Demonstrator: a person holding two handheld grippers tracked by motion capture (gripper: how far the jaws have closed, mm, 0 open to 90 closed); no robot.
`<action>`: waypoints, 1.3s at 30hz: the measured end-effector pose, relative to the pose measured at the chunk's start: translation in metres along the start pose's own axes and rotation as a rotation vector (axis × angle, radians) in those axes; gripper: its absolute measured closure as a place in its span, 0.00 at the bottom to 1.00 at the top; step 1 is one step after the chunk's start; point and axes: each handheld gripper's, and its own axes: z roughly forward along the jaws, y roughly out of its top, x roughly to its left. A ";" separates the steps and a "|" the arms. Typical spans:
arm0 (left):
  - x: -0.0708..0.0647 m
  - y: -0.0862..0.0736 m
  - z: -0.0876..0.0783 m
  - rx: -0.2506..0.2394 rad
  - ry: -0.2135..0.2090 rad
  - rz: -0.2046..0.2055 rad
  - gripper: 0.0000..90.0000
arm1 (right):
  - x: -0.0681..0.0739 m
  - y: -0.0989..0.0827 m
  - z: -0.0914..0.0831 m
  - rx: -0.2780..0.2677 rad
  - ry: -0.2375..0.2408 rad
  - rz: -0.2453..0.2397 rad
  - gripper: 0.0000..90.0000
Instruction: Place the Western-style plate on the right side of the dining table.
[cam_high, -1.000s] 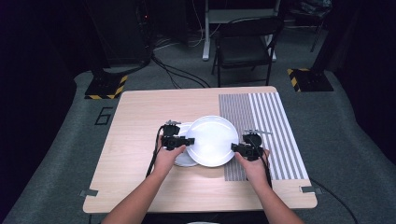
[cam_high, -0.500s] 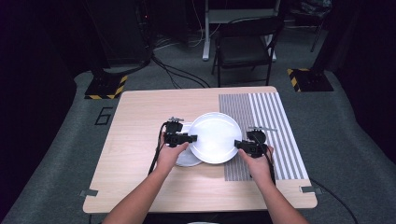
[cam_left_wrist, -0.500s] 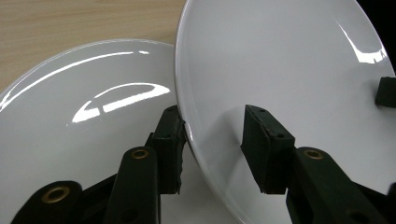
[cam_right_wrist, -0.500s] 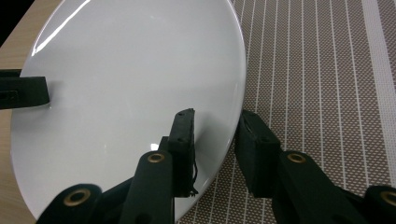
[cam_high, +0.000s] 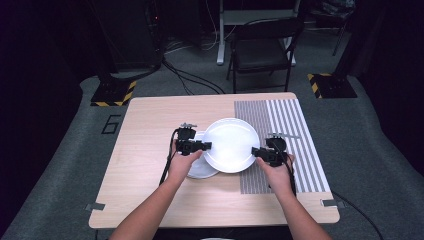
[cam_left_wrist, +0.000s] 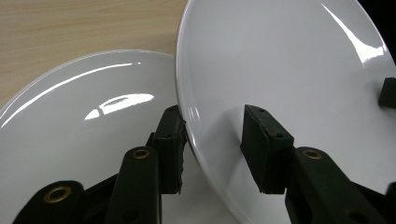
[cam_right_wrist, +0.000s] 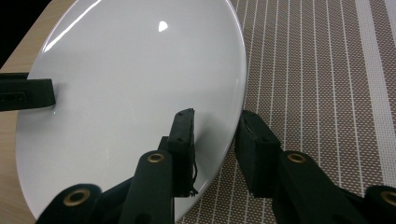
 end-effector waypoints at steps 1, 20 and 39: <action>-0.002 0.001 0.000 -0.002 0.001 0.002 0.67 | -0.001 -0.001 0.000 0.000 0.001 0.001 0.76; -0.016 0.008 0.011 0.017 -0.020 0.025 0.69 | -0.014 0.000 -0.014 -0.030 -0.027 0.034 0.78; -0.036 0.018 0.025 0.029 -0.053 0.069 0.70 | -0.030 -0.004 -0.031 -0.057 -0.076 0.060 0.78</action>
